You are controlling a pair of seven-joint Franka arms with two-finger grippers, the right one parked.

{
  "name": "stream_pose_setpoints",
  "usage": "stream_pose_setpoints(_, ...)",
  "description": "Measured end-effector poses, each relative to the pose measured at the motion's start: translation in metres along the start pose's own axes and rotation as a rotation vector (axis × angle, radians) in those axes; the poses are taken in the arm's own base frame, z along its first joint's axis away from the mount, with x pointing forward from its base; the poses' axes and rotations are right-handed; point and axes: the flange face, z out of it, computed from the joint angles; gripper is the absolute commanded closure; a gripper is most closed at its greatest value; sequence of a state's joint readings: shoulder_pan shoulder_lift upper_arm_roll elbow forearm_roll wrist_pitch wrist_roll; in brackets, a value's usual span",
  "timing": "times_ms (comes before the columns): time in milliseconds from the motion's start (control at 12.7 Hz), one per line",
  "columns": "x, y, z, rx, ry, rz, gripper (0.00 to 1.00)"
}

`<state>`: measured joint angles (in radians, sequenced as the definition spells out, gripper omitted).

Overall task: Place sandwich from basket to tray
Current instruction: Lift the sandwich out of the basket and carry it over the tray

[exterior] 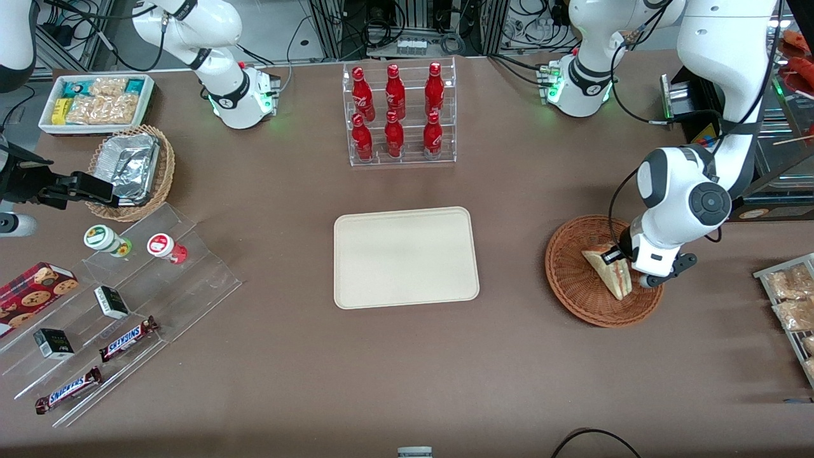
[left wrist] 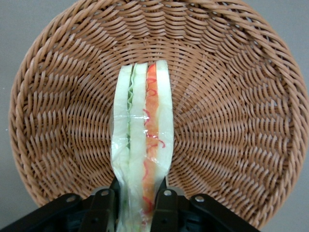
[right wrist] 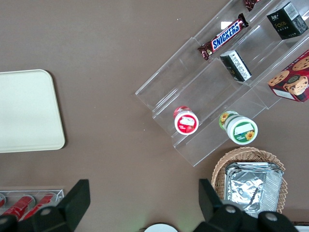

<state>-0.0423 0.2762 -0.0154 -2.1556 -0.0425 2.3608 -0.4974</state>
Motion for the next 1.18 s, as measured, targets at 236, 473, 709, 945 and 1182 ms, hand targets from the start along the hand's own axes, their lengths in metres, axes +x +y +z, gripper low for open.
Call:
stream_pose_setpoints(236, 0.0, 0.01, -0.029, 0.008, -0.018, 0.017, 1.0)
stream_pose_setpoints(473, -0.009, 0.037, -0.065, 0.019, -0.038, 0.066, 1.0)
stream_pose_setpoints(709, -0.028, 0.076, -0.084, 0.025, -0.04, 0.14, 1.0)
stream_pose_setpoints(945, -0.053, 0.118, -0.094, 0.016, -0.017, 0.218, 1.0)
stream_pose_setpoints(1182, -0.08, 0.164, -0.095, 0.011, -0.003, 0.3, 1.0)
